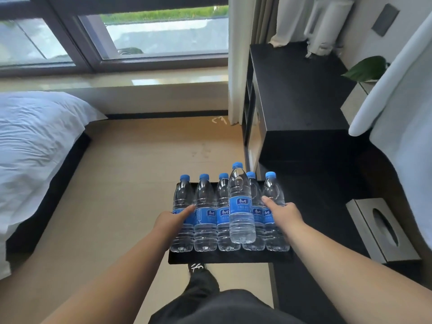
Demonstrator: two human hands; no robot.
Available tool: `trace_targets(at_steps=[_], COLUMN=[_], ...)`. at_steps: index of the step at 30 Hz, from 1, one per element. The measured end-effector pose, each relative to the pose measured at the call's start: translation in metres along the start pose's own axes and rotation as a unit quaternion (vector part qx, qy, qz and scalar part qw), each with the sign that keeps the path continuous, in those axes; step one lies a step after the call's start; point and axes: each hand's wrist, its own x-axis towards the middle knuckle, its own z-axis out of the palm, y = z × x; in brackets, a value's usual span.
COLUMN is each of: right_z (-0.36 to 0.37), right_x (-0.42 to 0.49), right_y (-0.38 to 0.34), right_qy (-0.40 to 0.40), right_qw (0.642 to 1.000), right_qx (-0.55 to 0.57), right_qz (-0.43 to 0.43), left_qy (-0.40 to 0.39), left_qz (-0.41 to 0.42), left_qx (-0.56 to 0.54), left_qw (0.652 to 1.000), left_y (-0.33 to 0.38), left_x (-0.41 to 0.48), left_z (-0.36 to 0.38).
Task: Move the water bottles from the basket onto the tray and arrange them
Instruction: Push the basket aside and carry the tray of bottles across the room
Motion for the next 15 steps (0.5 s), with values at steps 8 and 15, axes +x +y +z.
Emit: trace_targets(at_steps=[8, 15], right_z=[0.041, 0.099], right_x=[0.035, 0.075], right_y=[-0.071, -0.148], right_qy=[-0.005, -0.002], right_qw=[1.0, 1.0], right_qx=[-0.01, -0.013], right_qz=[-0.011, -0.019], left_qy=[0.006, -0.016], left_qz=[-0.001, 0.002], left_qx=[-0.006, -0.028], left_qw=[1.0, 0.999], left_y=[0.04, 0.085], left_x=[0.073, 0.154], left_z=[-0.032, -0.078])
